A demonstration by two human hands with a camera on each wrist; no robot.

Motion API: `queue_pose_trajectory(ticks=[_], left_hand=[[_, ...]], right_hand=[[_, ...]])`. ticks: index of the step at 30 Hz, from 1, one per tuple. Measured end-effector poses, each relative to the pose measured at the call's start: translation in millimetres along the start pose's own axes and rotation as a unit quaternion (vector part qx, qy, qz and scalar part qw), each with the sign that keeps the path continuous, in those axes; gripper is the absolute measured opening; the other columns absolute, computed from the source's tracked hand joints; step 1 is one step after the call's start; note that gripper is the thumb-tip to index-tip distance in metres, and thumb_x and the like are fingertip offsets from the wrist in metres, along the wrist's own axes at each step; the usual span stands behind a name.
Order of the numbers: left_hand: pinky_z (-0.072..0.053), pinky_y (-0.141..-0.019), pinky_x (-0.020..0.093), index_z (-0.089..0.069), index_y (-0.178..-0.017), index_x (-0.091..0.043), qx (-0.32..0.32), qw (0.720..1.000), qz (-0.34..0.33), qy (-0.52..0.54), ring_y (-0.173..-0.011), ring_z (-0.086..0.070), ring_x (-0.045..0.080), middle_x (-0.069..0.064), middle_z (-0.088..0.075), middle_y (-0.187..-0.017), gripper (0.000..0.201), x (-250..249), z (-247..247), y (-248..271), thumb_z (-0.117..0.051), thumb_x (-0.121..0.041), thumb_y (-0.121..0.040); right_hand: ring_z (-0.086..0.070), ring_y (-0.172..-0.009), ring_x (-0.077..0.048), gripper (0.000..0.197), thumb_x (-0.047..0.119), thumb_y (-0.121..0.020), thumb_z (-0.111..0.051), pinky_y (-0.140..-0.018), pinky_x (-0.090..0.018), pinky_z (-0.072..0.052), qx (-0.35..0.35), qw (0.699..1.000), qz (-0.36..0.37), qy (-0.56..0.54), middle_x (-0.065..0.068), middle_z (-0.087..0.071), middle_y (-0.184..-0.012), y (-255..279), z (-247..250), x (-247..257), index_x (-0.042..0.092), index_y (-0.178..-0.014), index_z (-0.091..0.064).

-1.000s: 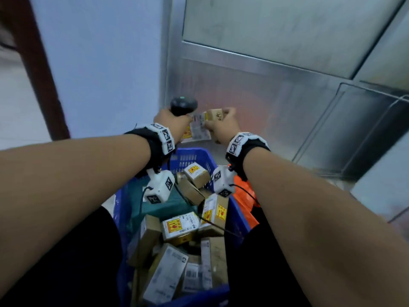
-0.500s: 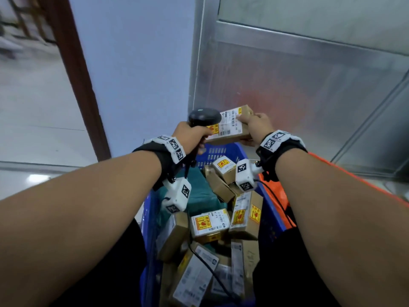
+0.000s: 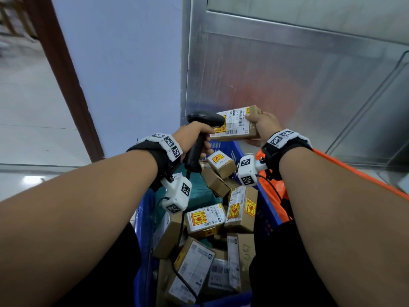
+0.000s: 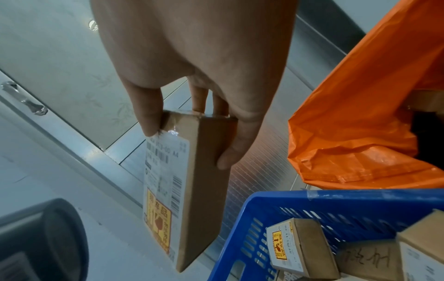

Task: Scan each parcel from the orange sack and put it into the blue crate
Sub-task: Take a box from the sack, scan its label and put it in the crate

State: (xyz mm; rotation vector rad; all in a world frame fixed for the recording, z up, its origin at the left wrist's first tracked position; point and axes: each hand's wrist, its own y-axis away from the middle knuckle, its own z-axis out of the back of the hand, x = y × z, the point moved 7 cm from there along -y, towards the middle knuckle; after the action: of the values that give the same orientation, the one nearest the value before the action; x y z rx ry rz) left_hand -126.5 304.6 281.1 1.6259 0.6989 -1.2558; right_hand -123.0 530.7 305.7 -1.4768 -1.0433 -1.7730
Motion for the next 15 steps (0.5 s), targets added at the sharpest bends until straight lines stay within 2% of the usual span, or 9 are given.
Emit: queue_pose_trajectory(ticks=[3, 5, 7, 9, 12, 15], left_hand=[[-0.047, -0.045, 0.022, -0.058, -0.071, -0.011, -0.008, 1.000, -0.010, -0.022, -0.056, -0.065, 0.024, 0.008, -0.058, -0.062, 0.022, -1, -5, 0, -0.068, -0.023, -0.087], [-0.050, -0.048, 0.024, -0.064, -0.074, -0.006, -0.013, 0.997, -0.032, -0.070, -0.059, -0.067, 0.025, 0.011, -0.062, -0.062, 0.019, -2, -8, 0, -0.071, -0.019, -0.086], [-0.051, -0.051, 0.027, -0.067, -0.080, -0.003, -0.006, 0.994, -0.045, -0.097, -0.062, -0.067, 0.027, 0.014, -0.064, -0.066, 0.016, -1, -13, 1, -0.073, -0.017, -0.085], [-0.052, -0.053, 0.028, -0.069, -0.086, -0.001, -0.002, 0.992, -0.054, -0.111, -0.065, -0.067, 0.027, 0.015, -0.064, -0.069, 0.015, -1, -15, 2, -0.074, -0.015, -0.084], [-0.049, -0.048, 0.027, -0.066, -0.083, 0.000, 0.002, 0.989, -0.069, -0.131, -0.060, -0.063, 0.026, 0.013, -0.061, -0.063, 0.012, -3, -13, 3, -0.071, -0.010, -0.085], [-0.050, -0.046, 0.025, -0.065, -0.084, 0.001, 0.022, 0.987, -0.066, -0.147, -0.057, -0.064, 0.026, 0.012, -0.060, -0.060, 0.012, -3, -14, 5, -0.070, -0.009, -0.086]], right_hand=[[-0.075, -0.084, -0.025, 0.050, 0.020, -0.087, -0.072, -0.052, -0.030, -0.057, -0.003, 1.000, -0.001, 0.009, -0.008, -0.075, -0.104, 0, 3, 0, 0.020, -0.133, -0.052], [-0.074, -0.081, -0.022, 0.061, 0.025, -0.083, -0.076, -0.056, -0.029, -0.056, -0.013, 1.000, 0.009, 0.009, -0.006, -0.072, -0.109, 2, 5, 1, 0.024, -0.136, -0.046], [-0.072, -0.089, -0.022, 0.072, 0.035, -0.073, -0.082, -0.069, -0.033, -0.057, -0.031, 0.998, 0.038, 0.030, -0.005, -0.069, -0.116, 1, 7, 2, 0.028, -0.134, -0.044], [-0.070, -0.098, -0.023, 0.072, 0.046, -0.064, -0.086, -0.081, -0.036, -0.055, -0.040, 0.995, 0.064, 0.069, -0.005, -0.070, -0.118, -3, 9, 3, 0.024, -0.126, -0.055], [-0.071, -0.090, -0.021, 0.064, 0.050, -0.065, -0.088, -0.074, -0.032, -0.055, -0.031, 0.992, 0.068, 0.101, -0.007, -0.075, -0.106, 2, 13, 3, 0.015, -0.115, -0.068], [-0.071, -0.075, -0.015, 0.047, 0.048, -0.076, -0.082, -0.056, -0.021, -0.050, -0.008, 0.988, 0.067, 0.141, -0.004, -0.076, -0.093, 6, 19, 1, 0.014, -0.107, -0.073]])
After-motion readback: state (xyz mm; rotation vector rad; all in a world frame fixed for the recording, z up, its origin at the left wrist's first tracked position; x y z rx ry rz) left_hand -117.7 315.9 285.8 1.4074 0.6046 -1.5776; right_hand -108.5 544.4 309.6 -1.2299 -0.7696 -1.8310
